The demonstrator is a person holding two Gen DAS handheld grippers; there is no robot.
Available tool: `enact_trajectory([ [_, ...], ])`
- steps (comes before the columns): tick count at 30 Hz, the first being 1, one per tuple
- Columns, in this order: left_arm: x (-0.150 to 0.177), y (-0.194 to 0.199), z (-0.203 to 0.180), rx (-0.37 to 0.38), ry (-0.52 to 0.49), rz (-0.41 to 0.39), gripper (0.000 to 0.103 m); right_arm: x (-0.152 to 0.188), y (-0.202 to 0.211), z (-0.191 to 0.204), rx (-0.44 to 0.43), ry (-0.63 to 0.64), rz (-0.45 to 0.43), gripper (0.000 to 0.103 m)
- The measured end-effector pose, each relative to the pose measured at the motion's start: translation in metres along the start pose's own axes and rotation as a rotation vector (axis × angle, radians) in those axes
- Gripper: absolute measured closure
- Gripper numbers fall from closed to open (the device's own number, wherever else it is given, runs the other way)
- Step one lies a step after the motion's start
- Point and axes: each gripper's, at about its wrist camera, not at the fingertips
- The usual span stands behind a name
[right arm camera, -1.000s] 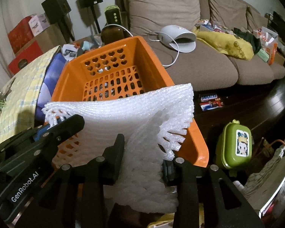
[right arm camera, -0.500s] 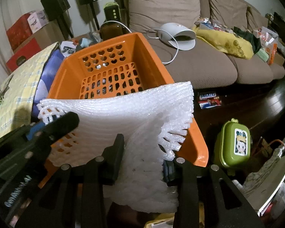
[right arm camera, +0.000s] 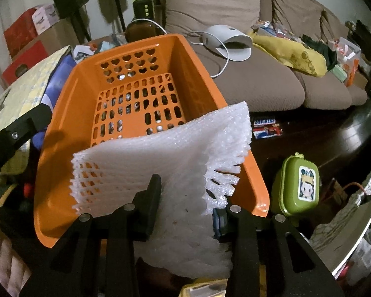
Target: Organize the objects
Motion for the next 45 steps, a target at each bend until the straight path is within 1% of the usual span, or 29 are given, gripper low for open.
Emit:
enact_trajectory([
  [2, 0.000, -0.001, 0.000, 0.001, -0.003, 0.005, 0.076, 0.000, -0.001, 0.000, -0.001, 0.002, 0.004, 0.065],
  [9, 0.001, 0.002, -0.004, -0.024, -0.027, -0.018, 0.075, 0.001, -0.002, 0.001, 0.011, 0.009, 0.008, 0.063],
  [17, -0.001, 0.005, 0.006, -0.040, 0.023, -0.045, 0.075, 0.002, -0.005, -0.001, 0.024, 0.013, 0.016, 0.060],
  [20, -0.003, 0.008, 0.008, -0.048, 0.033, -0.062, 0.075, 0.002, -0.004, -0.002, 0.021, 0.009, 0.015, 0.058],
  [24, -0.005, 0.016, 0.014, -0.054, 0.053, -0.116, 0.075, 0.002, -0.005, -0.004, 0.020, 0.005, 0.019, 0.056],
  [25, -0.006, 0.015, 0.016, -0.045, 0.057, -0.113, 0.074, 0.002, -0.005, -0.004, 0.022, 0.003, 0.020, 0.055],
  [27, -0.006, 0.005, 0.017, -0.013, 0.067, -0.053, 0.074, 0.002, -0.005, -0.006, 0.021, -0.006, 0.022, 0.053],
  [29, -0.005, -0.001, 0.016, 0.019, 0.066, -0.016, 0.074, 0.002, -0.004, -0.007, 0.013, -0.015, 0.022, 0.050],
  [32, -0.004, -0.006, 0.009, 0.045, 0.037, 0.008, 0.074, 0.001, -0.002, -0.006, 0.013, -0.016, 0.018, 0.048],
  [33, -0.003, -0.006, 0.006, 0.042, 0.026, 0.007, 0.074, 0.001, -0.002, -0.006, 0.007, -0.015, 0.019, 0.048],
  [34, -0.003, -0.006, 0.004, 0.038, 0.018, 0.006, 0.074, 0.001, -0.002, -0.005, -0.002, -0.014, 0.020, 0.048],
  [38, -0.002, -0.007, 0.005, 0.039, 0.030, 0.009, 0.074, 0.001, -0.002, 0.003, -0.098, -0.007, 0.035, 0.056],
  [40, -0.002, -0.008, 0.008, 0.044, 0.045, 0.016, 0.074, 0.000, 0.002, 0.007, -0.138, -0.004, 0.026, 0.056],
  [42, -0.001, -0.010, 0.009, 0.046, 0.050, 0.030, 0.074, -0.001, 0.006, 0.011, -0.143, 0.006, 0.013, 0.056],
  [45, 0.004, -0.019, 0.005, 0.050, 0.034, 0.083, 0.074, 0.000, 0.003, 0.012, -0.128, 0.013, 0.024, 0.056],
])
Point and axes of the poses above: each gripper's, at about its wrist camera, not at the fingertips, and y roughly against the way its jaws point, z to its left, x to its underside, and after that the axes turned 12 degrees about x, right-handed
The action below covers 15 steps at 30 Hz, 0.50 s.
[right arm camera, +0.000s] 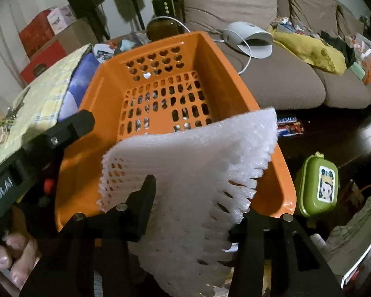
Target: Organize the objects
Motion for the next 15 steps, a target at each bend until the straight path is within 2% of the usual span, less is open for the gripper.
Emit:
enact_trajectory([
  [3, 0.006, -0.011, -0.007, -0.008, -0.026, 0.060, 0.074, 0.000, -0.007, -0.002, 0.021, 0.001, 0.021, 0.057],
  [7, 0.013, -0.022, -0.010, -0.014, -0.048, 0.123, 0.074, 0.001, -0.005, -0.008, 0.041, -0.016, 0.018, 0.050],
  [9, 0.015, -0.025, -0.006, 0.004, -0.017, 0.151, 0.074, 0.002, -0.004, -0.007, 0.060, -0.008, 0.013, 0.050],
  [12, 0.016, -0.027, 0.001, 0.010, 0.025, 0.164, 0.074, 0.002, -0.004, -0.009, 0.074, -0.017, 0.010, 0.050],
  [15, 0.016, -0.027, 0.002, -0.007, 0.027, 0.163, 0.074, 0.000, -0.002, -0.011, 0.074, -0.027, -0.001, 0.049],
])
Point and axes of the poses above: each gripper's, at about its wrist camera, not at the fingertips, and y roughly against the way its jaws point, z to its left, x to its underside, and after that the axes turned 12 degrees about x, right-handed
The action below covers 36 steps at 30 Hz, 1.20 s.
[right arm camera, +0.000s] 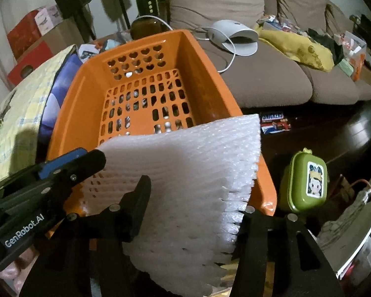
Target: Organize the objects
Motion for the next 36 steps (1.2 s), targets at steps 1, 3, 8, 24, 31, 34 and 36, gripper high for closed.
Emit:
enact_trajectory([
  [1, 0.000, 0.001, 0.000, -0.005, -0.003, -0.004, 0.074, 0.000, 0.001, -0.001, -0.001, -0.003, -0.005, 0.049],
  [3, -0.001, 0.001, 0.000, -0.010, -0.003, -0.006, 0.074, -0.001, 0.003, 0.000, -0.002, -0.003, -0.012, 0.048],
  [8, -0.002, -0.003, 0.002, -0.032, 0.000, 0.014, 0.074, -0.003, 0.008, -0.002, -0.012, -0.010, -0.031, 0.040],
  [24, 0.000, -0.013, 0.002, -0.077, -0.016, 0.059, 0.075, -0.010, 0.035, -0.019, -0.019, -0.107, -0.156, 0.055],
  [31, 0.000, -0.013, 0.002, -0.084, -0.017, 0.061, 0.075, -0.010, 0.044, -0.021, -0.038, -0.110, -0.206, 0.076],
  [34, 0.000, -0.013, 0.002, -0.088, -0.018, 0.061, 0.075, -0.011, 0.050, -0.020, -0.046, -0.116, -0.231, 0.076],
  [36, 0.000, -0.013, 0.002, -0.091, -0.019, 0.062, 0.075, -0.011, 0.050, -0.020, -0.049, -0.113, -0.224, 0.076],
])
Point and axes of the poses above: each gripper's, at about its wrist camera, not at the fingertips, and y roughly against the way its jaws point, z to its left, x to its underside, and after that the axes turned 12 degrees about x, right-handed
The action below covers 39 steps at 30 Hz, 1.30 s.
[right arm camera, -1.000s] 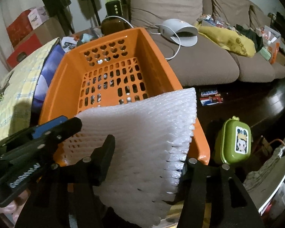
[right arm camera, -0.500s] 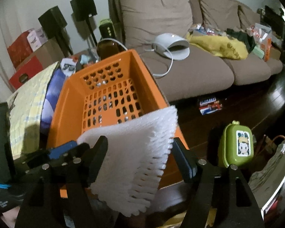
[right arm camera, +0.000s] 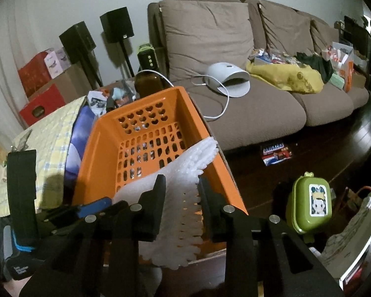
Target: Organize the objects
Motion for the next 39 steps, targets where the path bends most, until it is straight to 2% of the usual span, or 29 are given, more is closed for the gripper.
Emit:
enact_trajectory([
  [4, -0.001, 0.000, 0.001, 0.001, 0.007, -0.002, 0.075, 0.001, -0.005, 0.000, 0.032, 0.018, 0.025, 0.076],
  [10, -0.002, 0.005, 0.005, 0.019, 0.028, -0.025, 0.075, 0.011, -0.030, 0.005, 0.120, 0.079, 0.133, 0.076],
  [17, -0.004, 0.010, 0.007, 0.030, 0.031, -0.048, 0.075, 0.023, -0.045, 0.012, 0.146, 0.123, 0.200, 0.074],
  [22, -0.003, 0.011, 0.007, 0.038, 0.025, -0.058, 0.075, 0.027, -0.048, 0.019, 0.157, 0.163, 0.208, 0.074],
  [27, -0.002, 0.009, 0.007, 0.030, 0.023, -0.049, 0.075, 0.025, -0.044, 0.019, 0.172, 0.169, 0.181, 0.072],
  [34, -0.003, 0.006, 0.005, 0.022, 0.022, -0.030, 0.075, 0.010, -0.015, 0.016, 0.171, 0.125, 0.031, 0.072],
  [39, -0.003, 0.005, 0.004, 0.019, 0.021, -0.025, 0.075, 0.004, -0.003, 0.015, 0.175, 0.110, -0.027, 0.072],
])
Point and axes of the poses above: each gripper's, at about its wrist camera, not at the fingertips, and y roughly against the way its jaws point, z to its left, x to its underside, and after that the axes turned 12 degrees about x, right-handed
